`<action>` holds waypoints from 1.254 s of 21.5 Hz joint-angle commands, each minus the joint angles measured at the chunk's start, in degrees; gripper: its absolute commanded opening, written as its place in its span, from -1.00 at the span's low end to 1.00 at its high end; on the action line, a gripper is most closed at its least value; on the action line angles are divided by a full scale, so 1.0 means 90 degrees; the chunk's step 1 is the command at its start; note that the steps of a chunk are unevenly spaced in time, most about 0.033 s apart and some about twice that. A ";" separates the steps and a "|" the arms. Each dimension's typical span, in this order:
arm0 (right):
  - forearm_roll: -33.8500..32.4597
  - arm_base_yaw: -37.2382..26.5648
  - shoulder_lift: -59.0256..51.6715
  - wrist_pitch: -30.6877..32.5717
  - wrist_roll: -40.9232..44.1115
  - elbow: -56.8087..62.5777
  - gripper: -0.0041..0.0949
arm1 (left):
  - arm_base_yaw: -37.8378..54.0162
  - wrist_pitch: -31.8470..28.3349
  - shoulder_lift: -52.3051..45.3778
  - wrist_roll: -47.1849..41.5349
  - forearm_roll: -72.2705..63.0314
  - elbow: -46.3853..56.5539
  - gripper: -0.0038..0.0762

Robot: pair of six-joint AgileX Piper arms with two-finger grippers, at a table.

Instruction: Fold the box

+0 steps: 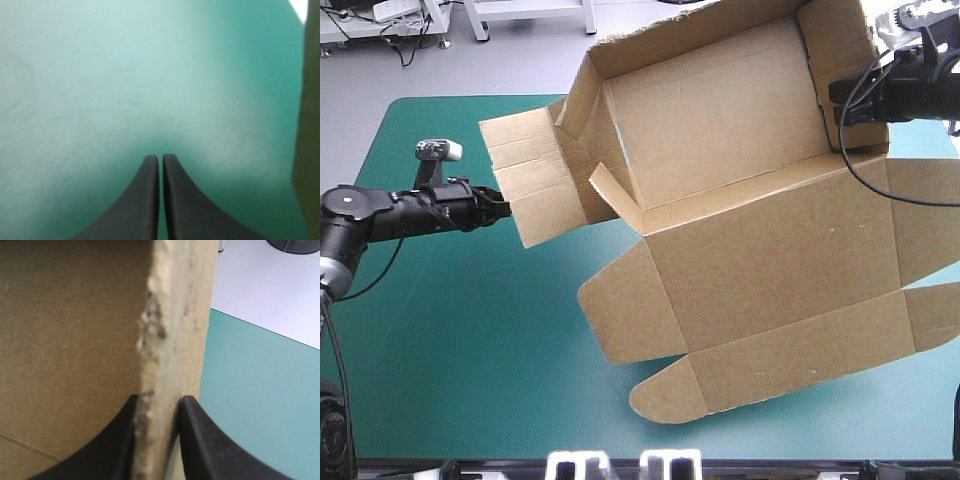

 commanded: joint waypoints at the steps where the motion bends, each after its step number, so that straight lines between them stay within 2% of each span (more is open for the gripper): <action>1: 0.0793 -0.0049 -0.0209 0.0070 0.0011 -0.0136 -0.97 | 0.0559 0.1020 0.0207 0.0841 -0.2227 -0.0226 -0.87; 4: 0.1181 -0.0049 -0.0209 0.0070 -0.0060 -0.0136 -0.97 | 0.0699 0.1961 0.0614 0.1150 -0.3088 -0.0226 -0.87; 7: 0.1370 -0.0049 -0.0207 0.0070 -0.0109 -0.0136 -0.97 | 0.0578 0.1947 0.0800 0.1098 -0.3029 -0.0226 -0.74; 10: 0.1413 -0.0049 -0.0195 0.0070 -0.0109 -0.0136 -0.97 | 0.0434 0.1947 0.0880 0.1098 -0.3112 -0.0226 -0.43; 11: 0.1413 -0.0049 -0.0195 0.0070 -0.0109 -0.0136 -0.97 | 0.0366 0.1947 0.0880 0.1157 -0.3330 -0.0226 -0.19; 12: 0.1399 -0.0049 -0.0195 0.0070 -0.0125 -0.0136 -0.97 | 0.0361 0.1947 0.0880 0.1212 -0.3572 -0.0226 -0.04; 13: 0.1323 -0.0049 -0.0195 0.0070 -0.0135 -0.0136 -0.97 | 0.0361 0.1947 0.0880 0.1278 -0.3663 -0.0226 0.02; 15: 0.1041 -0.0049 -0.0195 0.0070 -0.0088 -0.0136 -0.97 | 0.0499 0.1935 0.0880 0.1529 -0.3604 -0.0226 0.04; 21: 0.1071 -0.0049 -0.0195 0.0070 -0.0085 -0.0136 -0.97 | 0.1638 0.1938 0.1162 0.1613 -0.3581 -0.0226 0.04; 24: 0.1323 -0.0049 -0.0195 0.0070 -0.0081 -0.0136 -0.97 | 0.1484 0.1938 0.1331 0.1452 -0.3604 -0.0226 0.04; 27: 0.1583 -0.0049 -0.0195 0.0070 -0.0081 -0.0136 -0.97 | 0.0832 0.1938 0.1470 0.1479 -0.3648 -0.0226 0.04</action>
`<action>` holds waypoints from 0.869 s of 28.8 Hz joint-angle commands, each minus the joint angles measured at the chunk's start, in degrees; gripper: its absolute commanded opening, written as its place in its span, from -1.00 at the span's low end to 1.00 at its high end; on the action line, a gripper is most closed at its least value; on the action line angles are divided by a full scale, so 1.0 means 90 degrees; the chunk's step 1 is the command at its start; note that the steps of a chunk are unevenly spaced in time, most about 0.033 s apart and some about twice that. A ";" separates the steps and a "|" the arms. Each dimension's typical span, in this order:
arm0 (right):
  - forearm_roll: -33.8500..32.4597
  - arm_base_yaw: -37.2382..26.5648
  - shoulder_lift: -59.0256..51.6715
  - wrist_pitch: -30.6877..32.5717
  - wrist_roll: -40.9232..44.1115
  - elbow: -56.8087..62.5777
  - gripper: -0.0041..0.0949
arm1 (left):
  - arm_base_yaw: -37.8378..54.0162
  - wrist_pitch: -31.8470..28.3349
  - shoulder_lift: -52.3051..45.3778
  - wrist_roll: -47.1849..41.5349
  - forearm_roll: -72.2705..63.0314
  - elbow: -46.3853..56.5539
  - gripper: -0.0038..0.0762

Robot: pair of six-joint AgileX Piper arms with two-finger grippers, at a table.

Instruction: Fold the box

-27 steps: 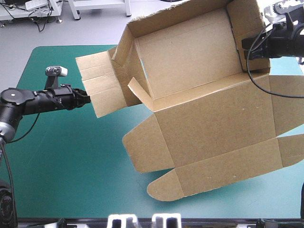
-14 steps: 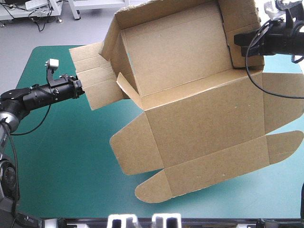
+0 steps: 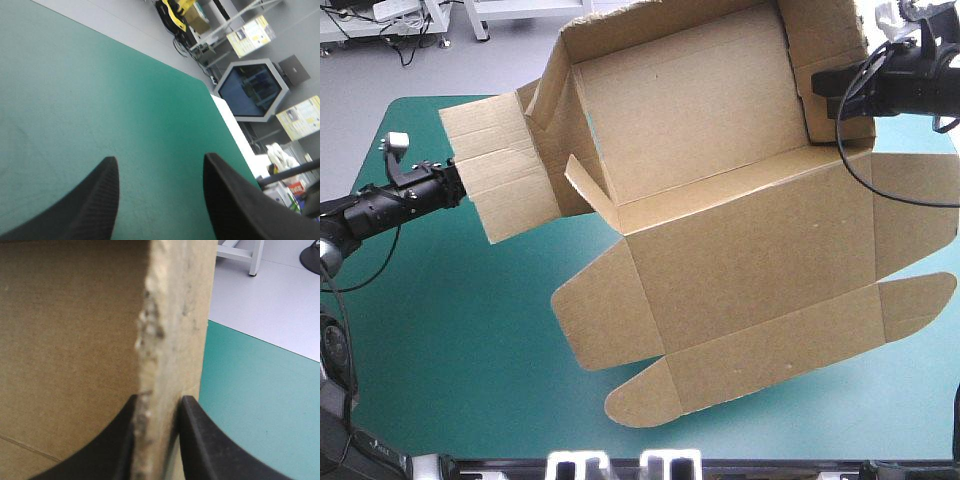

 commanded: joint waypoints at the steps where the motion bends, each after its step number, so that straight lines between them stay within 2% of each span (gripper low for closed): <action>1: 0.0704 -0.0049 -0.0195 0.0070 0.0045 -0.0136 -0.97 | -0.0468 0.0792 -0.0185 -0.0008 -0.0633 -0.0185 0.04; 7: 0.0826 -0.0049 -0.0155 0.0070 0.0004 -0.0122 -0.97 | -0.0878 0.0792 -0.0141 -0.0054 -0.1251 -0.0185 0.04; 13: 0.0773 -0.0037 0.0036 0.0070 0.0004 -0.0030 -0.97 | -0.1309 0.0801 -0.0199 -0.0217 -0.1245 -0.0185 0.04; 19: 0.0111 -0.0037 0.0205 0.0070 0.0053 0.0055 -0.97 | -0.1513 0.0801 -0.0660 -0.0217 -0.1245 -0.0185 0.04; 25: 0.0003 -0.0037 0.0305 0.0058 0.0118 0.0055 -0.97 | -0.1541 0.0801 -0.1307 -0.0437 -0.1043 -0.0185 0.04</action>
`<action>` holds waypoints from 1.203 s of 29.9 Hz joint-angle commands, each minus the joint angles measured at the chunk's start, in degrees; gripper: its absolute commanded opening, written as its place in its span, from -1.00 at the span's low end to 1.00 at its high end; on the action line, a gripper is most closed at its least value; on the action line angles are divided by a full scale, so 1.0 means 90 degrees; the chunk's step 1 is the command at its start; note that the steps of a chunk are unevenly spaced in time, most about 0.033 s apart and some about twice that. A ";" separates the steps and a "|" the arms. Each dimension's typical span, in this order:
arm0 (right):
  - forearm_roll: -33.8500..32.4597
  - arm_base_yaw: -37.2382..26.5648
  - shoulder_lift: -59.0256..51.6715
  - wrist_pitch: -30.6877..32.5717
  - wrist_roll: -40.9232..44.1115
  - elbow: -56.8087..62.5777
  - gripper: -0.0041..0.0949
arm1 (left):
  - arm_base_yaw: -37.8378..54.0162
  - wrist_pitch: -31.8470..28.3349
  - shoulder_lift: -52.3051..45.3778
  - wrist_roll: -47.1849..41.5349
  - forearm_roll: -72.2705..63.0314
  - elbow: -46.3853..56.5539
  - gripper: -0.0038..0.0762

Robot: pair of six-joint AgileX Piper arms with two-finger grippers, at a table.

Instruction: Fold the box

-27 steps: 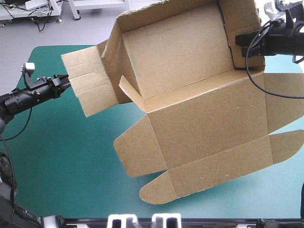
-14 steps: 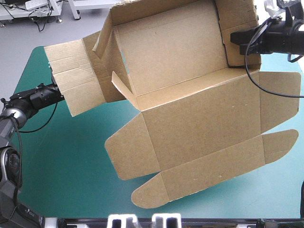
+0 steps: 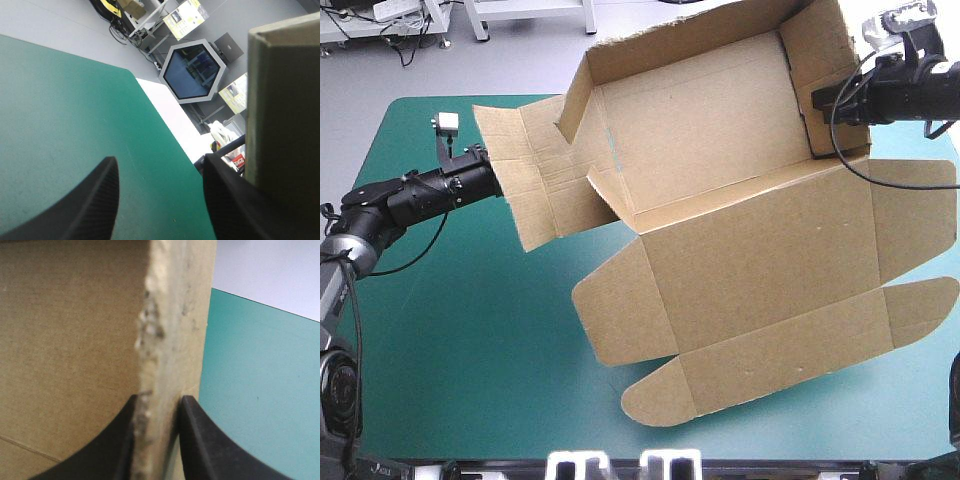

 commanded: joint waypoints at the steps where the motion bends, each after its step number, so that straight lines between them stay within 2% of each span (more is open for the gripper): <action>1: 0.0426 -0.0010 -0.0182 0.0063 0.0118 -0.0166 -0.97 | -0.0098 0.0794 -0.0559 -0.0235 -0.0221 -0.0180 0.04; 5: 0.0276 0.0228 -0.0144 -0.0057 0.0128 -0.0166 -0.97 | -0.0173 0.0794 -0.0724 -0.0444 -0.0099 -0.0180 0.07; 9: -0.0205 0.0488 -0.0144 -0.0411 0.0365 -0.0166 -0.97 | -0.0173 0.0794 -0.0916 -0.0625 -0.0099 -0.0180 0.16; 16: -0.0619 0.0895 -0.0142 -0.0822 0.0659 -0.0166 -0.97 | -0.0237 0.0798 -0.1223 -0.0786 -0.0042 -0.0180 0.16; 26: -0.0851 0.0935 0.0038 -0.1418 0.0986 -0.0166 -0.97 | -0.0346 0.0798 -0.1406 -0.0931 0.0165 -0.0180 0.16; 36: -0.0806 0.1283 0.0124 -0.1551 0.1025 -0.0166 -0.97 | -0.0418 0.0798 -0.1477 -0.0999 -0.0005 -0.0180 0.16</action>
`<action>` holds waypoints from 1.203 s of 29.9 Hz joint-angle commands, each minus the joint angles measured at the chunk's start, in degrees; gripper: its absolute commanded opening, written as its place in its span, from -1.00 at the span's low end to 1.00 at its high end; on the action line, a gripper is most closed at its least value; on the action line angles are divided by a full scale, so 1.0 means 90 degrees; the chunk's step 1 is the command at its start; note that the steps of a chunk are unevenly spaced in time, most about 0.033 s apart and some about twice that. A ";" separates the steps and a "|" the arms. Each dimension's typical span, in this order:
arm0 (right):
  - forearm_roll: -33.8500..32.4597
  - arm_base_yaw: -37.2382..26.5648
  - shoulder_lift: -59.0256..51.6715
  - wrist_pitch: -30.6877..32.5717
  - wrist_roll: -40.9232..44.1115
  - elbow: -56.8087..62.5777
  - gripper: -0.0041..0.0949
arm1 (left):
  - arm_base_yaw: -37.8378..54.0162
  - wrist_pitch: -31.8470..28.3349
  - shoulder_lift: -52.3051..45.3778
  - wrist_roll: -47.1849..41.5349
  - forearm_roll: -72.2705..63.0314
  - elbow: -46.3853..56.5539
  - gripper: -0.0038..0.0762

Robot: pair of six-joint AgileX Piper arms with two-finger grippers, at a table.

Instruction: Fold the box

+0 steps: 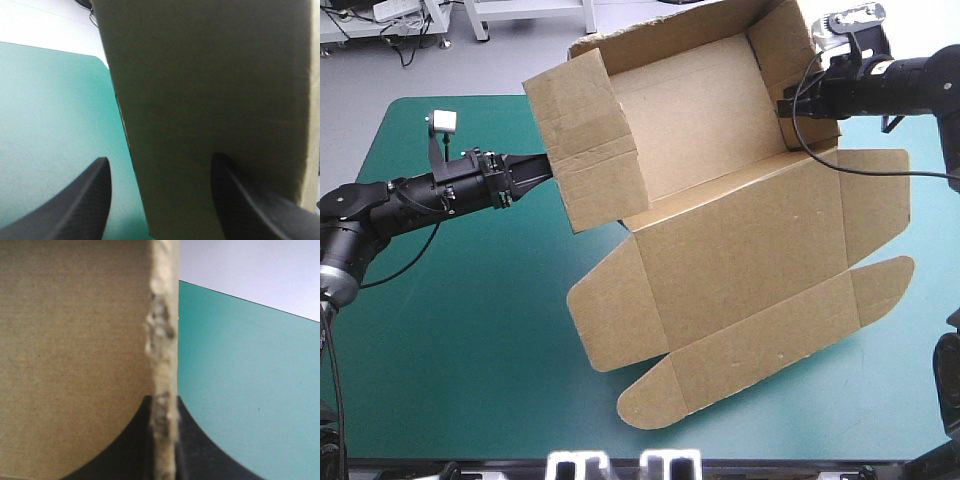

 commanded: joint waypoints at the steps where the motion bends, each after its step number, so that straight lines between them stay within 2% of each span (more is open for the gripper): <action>1: 0.0300 0.0185 -0.0247 -0.0445 0.0092 -0.0166 -0.97 | -0.0107 0.0683 -0.0217 -0.0081 -0.0578 -0.0180 0.16; 6: -0.0438 0.0540 -0.0164 -0.0562 0.0505 -0.0166 -0.97 | -0.0251 0.0683 -0.0217 -0.0068 -0.0799 -0.0180 0.16; 14: -0.0506 0.0708 -0.0085 -0.0749 0.0715 -0.0166 -0.97 | -0.0263 0.0683 -0.0217 -0.0066 -0.0802 -0.0180 0.16; 22: -0.1147 0.1129 -0.0055 -0.0972 0.1217 -0.0166 -0.96 | -0.0263 0.0504 -0.0217 -0.0058 -0.0534 -0.0417 0.16; 29: -0.1658 0.1548 0.0089 -0.1106 0.1624 -0.0166 -0.96 | -0.0424 -0.0707 -0.0217 -0.1265 0.1313 -0.1315 0.16; 36: -0.1878 0.1866 0.0284 -0.1458 0.1956 -0.0140 -0.97 | -0.1253 -0.2131 -0.0217 -0.3030 0.4266 -0.2053 0.16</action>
